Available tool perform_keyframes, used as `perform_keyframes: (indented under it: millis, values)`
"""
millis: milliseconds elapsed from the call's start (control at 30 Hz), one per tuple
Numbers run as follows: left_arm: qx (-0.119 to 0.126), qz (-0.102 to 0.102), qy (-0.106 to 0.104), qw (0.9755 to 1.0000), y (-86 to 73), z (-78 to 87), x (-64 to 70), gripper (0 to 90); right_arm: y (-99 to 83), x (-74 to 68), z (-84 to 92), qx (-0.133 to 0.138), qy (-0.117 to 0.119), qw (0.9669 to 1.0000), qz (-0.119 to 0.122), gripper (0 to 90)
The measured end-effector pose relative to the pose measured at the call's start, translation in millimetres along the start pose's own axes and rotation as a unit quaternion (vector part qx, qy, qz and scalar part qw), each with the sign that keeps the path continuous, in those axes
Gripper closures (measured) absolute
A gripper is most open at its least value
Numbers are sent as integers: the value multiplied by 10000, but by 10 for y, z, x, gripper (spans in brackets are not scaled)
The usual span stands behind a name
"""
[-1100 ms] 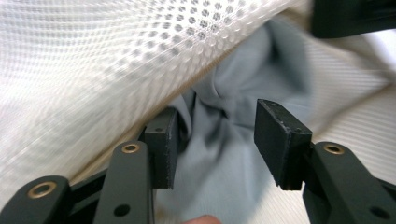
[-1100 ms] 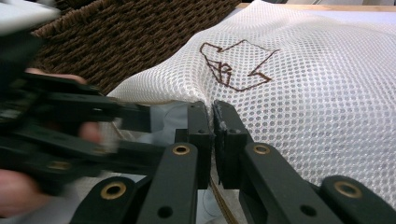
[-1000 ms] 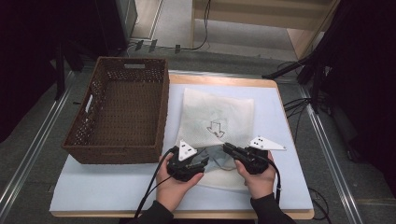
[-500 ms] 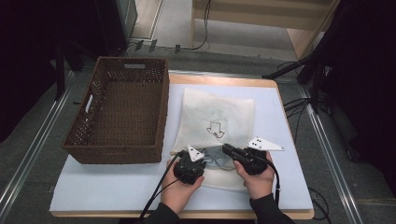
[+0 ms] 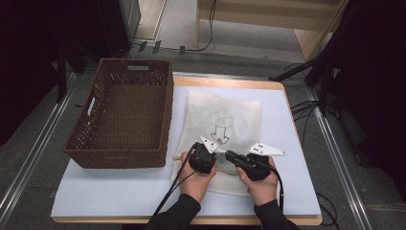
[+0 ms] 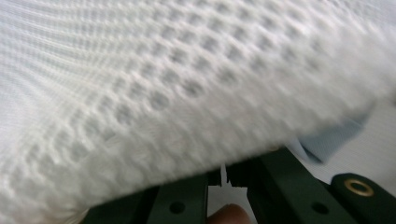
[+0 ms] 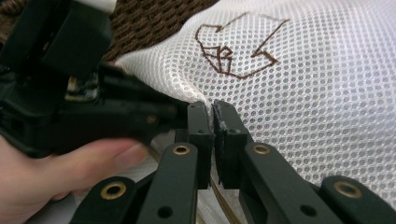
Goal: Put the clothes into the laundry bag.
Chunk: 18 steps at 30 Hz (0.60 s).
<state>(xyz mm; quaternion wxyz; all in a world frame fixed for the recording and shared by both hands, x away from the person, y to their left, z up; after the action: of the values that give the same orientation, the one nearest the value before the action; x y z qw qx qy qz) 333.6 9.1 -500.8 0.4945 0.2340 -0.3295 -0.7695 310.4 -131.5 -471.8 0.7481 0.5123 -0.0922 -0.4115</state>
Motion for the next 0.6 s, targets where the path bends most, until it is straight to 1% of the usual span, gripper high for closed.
perform_keyframes:
  millis: [33, 100, 167, 233, 267, 400, 467, 500, 533, 567, 600]
  values:
    - [26, 26, 30, 10000, 5, -6, 9, 869, -9, 3, -5, -30, -7, 10000, -17, 869]
    - [43, 4, -64, 10000, -8, 12, 25, 853, -20, 16, -7, -46, -8, 10000, -48, 869]
    - [110, 19, -316, 9994, -45, 83, 13, 821, -24, 30, 1, -40, 2, 10000, -68, 869]
    - [152, -48, -489, 9987, -80, 163, -10, 784, -25, 39, 4, -40, 4, 10000, -77, 869]
    - [203, -96, -596, 9980, -113, 245, -46, 775, -24, 42, 3, -32, -4, 10000, -72, 869]
    - [380, -47, -799, 9961, -205, 453, -145, 756, -15, 30, 3, -2, -7, 10000, -44, 869]
    - [430, -92, -924, 9948, -262, 548, -197, 752, -13, 26, 7, 3, 0, 10000, -36, 870]
    - [436, -93, -946, 9945, -291, 587, -218, 748, -15, 21, 12, 5, 7, 10000, -49, 869]
    - [436, -93, -946, 9945, -291, 587, -218, 748, -15, 21, 12, 5, 7, 10000, -49, 869]
    - [412, -33, -1002, 9941, -336, 638, -245, 746, -21, 19, 19, 8, 13, 10000, -53, 869]
    - [401, 13, -1081, 9933, -362, 658, -230, 745, -23, 21, 20, 17, 10, 10000, -55, 869]
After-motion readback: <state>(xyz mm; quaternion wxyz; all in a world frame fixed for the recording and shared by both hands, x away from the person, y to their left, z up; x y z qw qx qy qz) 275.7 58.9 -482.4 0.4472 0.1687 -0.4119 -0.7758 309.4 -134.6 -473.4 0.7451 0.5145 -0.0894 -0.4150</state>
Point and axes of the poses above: each handheld gripper's, and its own axes: z roughly backward along the jaws, y roughly out of its top, x roughly to its right, the point moved 4 cm from there along -z, roughly forward along the jaws, and after that the axes turned 1 degree about y, right-handed, at the moved point
